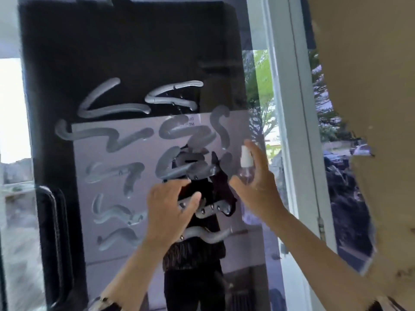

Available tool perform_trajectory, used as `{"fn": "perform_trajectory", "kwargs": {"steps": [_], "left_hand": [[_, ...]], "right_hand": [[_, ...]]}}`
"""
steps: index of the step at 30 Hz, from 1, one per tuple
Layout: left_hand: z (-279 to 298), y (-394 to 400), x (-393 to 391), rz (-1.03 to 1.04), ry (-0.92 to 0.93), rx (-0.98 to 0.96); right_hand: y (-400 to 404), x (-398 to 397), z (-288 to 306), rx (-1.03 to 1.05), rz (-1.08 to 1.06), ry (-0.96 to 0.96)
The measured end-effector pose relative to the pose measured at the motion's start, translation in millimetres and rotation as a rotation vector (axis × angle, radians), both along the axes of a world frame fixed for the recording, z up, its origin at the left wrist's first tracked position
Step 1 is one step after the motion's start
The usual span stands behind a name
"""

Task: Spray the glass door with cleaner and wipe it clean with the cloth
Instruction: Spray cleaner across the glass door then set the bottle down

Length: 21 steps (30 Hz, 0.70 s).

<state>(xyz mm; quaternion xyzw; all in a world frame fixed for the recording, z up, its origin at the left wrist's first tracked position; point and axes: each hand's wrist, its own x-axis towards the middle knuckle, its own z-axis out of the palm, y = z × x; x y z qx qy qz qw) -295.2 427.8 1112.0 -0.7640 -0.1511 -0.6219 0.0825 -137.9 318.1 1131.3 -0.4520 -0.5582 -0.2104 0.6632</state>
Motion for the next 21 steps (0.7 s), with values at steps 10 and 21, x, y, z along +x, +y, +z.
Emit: {"fn": "perform_trajectory", "kwargs": {"steps": [10, 21], "left_hand": [[83.1, 81.8, -44.1, 0.357, 0.006, 0.036], [94.0, 107.6, -50.0, 0.451, -0.025, -0.052]], "right_hand": [[78.8, -6.5, 116.7, 0.111, -0.147, -0.104], [99.6, -1.8, 151.2, 0.231, -0.147, -0.145]]}}
